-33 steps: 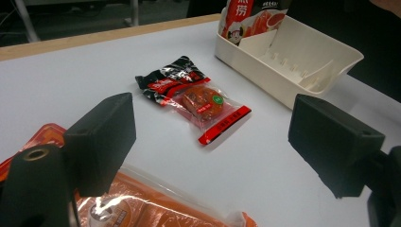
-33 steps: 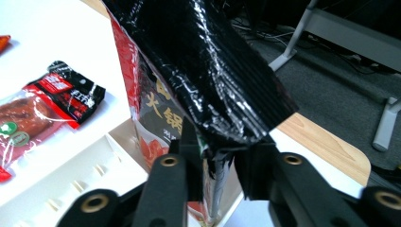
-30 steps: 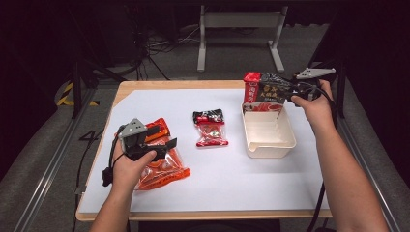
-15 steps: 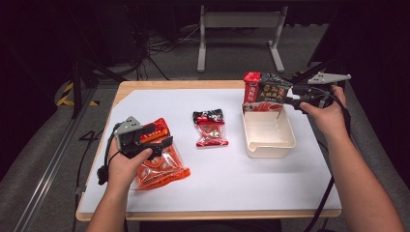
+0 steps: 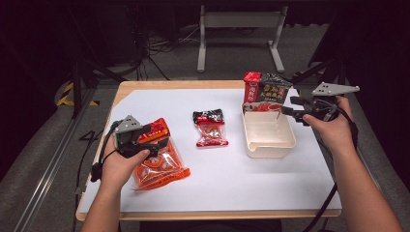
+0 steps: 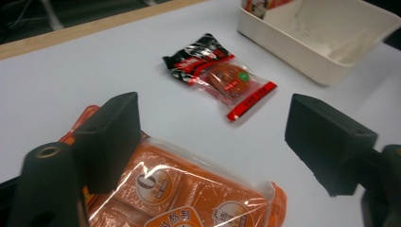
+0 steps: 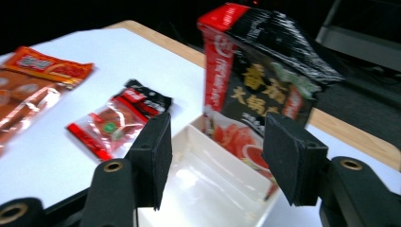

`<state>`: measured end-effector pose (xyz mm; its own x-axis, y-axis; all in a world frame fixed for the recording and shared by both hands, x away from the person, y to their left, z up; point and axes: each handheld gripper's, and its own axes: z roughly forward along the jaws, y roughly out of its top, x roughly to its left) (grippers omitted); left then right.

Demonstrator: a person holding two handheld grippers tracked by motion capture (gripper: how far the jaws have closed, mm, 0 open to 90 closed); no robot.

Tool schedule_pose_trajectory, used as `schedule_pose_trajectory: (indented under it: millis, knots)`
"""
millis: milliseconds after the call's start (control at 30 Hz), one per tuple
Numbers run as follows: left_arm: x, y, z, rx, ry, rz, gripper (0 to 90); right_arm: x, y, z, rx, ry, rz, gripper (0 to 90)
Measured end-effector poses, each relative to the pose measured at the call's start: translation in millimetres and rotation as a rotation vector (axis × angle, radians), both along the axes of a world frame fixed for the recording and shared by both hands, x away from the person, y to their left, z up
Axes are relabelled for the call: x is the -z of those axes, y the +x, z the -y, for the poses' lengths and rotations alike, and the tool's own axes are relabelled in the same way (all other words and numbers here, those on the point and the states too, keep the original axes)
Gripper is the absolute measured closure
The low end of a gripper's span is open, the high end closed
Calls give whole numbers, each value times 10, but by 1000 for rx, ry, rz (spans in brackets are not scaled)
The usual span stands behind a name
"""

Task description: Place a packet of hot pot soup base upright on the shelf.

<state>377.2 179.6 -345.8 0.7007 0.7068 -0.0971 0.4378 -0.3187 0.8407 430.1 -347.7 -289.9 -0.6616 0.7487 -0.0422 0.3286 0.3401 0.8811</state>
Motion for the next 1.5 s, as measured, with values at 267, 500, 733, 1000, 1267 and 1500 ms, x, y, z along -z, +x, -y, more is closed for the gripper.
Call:
schedule_pose_trajectory:
  millis: [267,500,733,1000,1267,1500]
  knots:
    - [8,7,-20,28,16,19,99,115,-306,-187,-51,58,12,441]
    - [1,17,-84,-7,-8,6,104,232,-445,-354,-80,54,16,397]
    - [-11,23,-164,-59,-32,5,118,236,-502,-405,-102,50,15,389]
    - [-25,54,-299,-127,-76,31,127,252,-564,-536,-137,25,29,369]
    - [11,131,-467,-206,-108,42,128,303,-596,-639,-163,5,29,358]
    - [168,255,-658,-273,-127,61,131,344,-623,-700,-176,-14,34,349]
